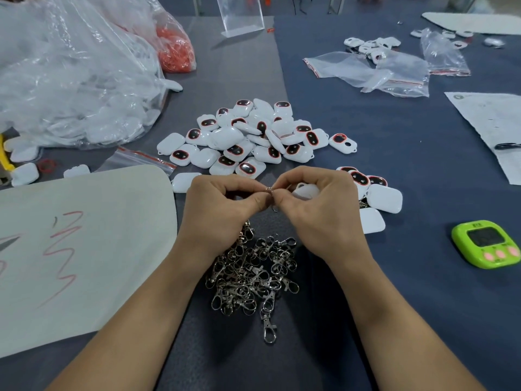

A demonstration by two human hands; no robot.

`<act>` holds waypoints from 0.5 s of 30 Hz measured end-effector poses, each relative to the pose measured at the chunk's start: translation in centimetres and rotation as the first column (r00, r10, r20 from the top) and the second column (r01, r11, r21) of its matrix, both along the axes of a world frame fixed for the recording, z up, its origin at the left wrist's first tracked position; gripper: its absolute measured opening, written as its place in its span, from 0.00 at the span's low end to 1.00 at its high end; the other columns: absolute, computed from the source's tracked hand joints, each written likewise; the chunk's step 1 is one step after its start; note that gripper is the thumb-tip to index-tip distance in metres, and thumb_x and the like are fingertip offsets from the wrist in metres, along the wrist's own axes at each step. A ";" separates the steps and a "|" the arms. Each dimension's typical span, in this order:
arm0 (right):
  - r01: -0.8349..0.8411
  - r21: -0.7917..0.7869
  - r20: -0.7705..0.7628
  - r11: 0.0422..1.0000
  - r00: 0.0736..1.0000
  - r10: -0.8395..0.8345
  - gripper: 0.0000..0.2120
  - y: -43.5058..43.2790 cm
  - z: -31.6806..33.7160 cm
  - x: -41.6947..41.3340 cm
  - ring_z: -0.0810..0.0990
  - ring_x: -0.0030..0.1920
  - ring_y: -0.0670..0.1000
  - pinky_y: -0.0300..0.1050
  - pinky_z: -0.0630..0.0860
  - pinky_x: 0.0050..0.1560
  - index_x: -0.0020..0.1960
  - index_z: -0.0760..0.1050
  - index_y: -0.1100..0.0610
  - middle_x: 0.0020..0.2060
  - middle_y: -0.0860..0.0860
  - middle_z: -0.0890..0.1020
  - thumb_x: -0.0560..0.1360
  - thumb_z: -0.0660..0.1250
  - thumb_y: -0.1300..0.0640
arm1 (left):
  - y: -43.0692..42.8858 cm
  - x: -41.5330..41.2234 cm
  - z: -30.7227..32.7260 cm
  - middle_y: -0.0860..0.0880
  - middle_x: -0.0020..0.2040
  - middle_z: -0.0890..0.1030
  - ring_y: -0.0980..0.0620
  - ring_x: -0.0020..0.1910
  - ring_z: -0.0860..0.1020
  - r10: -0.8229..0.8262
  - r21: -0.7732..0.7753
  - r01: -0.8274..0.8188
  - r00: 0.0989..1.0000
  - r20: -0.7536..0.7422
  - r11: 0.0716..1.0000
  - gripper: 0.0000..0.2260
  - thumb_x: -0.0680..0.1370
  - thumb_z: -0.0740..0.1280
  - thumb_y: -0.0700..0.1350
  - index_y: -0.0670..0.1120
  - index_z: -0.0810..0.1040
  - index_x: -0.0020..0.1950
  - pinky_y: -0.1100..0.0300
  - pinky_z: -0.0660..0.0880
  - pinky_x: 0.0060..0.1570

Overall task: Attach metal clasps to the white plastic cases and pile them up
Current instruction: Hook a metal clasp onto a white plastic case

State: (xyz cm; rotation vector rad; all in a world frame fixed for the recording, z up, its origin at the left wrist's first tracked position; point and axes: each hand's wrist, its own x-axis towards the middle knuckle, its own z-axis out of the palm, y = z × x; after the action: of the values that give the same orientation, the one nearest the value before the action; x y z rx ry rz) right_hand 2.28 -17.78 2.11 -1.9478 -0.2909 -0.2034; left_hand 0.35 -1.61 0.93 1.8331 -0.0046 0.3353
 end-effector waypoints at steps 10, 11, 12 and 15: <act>0.009 -0.076 0.073 0.997 0.997 -0.004 0.07 -0.5 0.1 0.1 0.81 0.30 0.49 0.47 0.79 0.32 0.37 0.83 0.48 0.32 0.44 0.83 0.69 0.76 0.59 | 0.1 0.0 0.2 0.49 0.38 0.86 0.45 0.32 0.77 -0.096 -0.008 0.096 0.995 -0.022 0.995 0.05 0.67 0.77 0.45 0.54 0.87 0.40 0.54 0.72 0.35; 0.005 -0.081 0.084 0.997 0.996 0.002 0.07 -0.5 0.1 0.1 0.81 0.31 0.48 0.46 0.79 0.33 0.38 0.83 0.48 0.32 0.44 0.83 0.69 0.76 0.59 | 0.1 0.0 0.1 0.49 0.38 0.86 0.50 0.32 0.77 -0.104 -0.003 0.104 0.994 -0.029 0.995 0.05 0.67 0.77 0.45 0.54 0.87 0.41 0.56 0.72 0.34; 0.001 -0.084 0.094 0.996 0.996 0.007 0.07 -0.6 0.1 0.0 0.81 0.31 0.48 0.45 0.79 0.33 0.38 0.83 0.47 0.32 0.43 0.83 0.69 0.76 0.59 | 0.1 0.0 0.0 0.50 0.39 0.86 0.54 0.32 0.77 -0.109 0.001 0.109 0.994 -0.032 0.994 0.06 0.68 0.77 0.45 0.55 0.87 0.41 0.60 0.72 0.33; -0.008 -0.081 0.109 0.997 0.994 0.017 0.07 -0.6 0.2 0.0 0.82 0.33 0.47 0.43 0.80 0.34 0.38 0.83 0.47 0.32 0.43 0.83 0.69 0.75 0.59 | 0.1 0.1 -0.2 0.52 0.39 0.86 0.62 0.29 0.75 -0.118 -0.006 0.118 0.993 -0.021 0.993 0.06 0.68 0.77 0.42 0.53 0.87 0.41 0.69 0.69 0.31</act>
State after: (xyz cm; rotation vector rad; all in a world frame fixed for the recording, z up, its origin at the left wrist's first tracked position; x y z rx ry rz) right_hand 2.27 -18.41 2.27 -2.0175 -0.3887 -0.2950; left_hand 0.41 -1.50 0.74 1.8228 -0.0969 0.2329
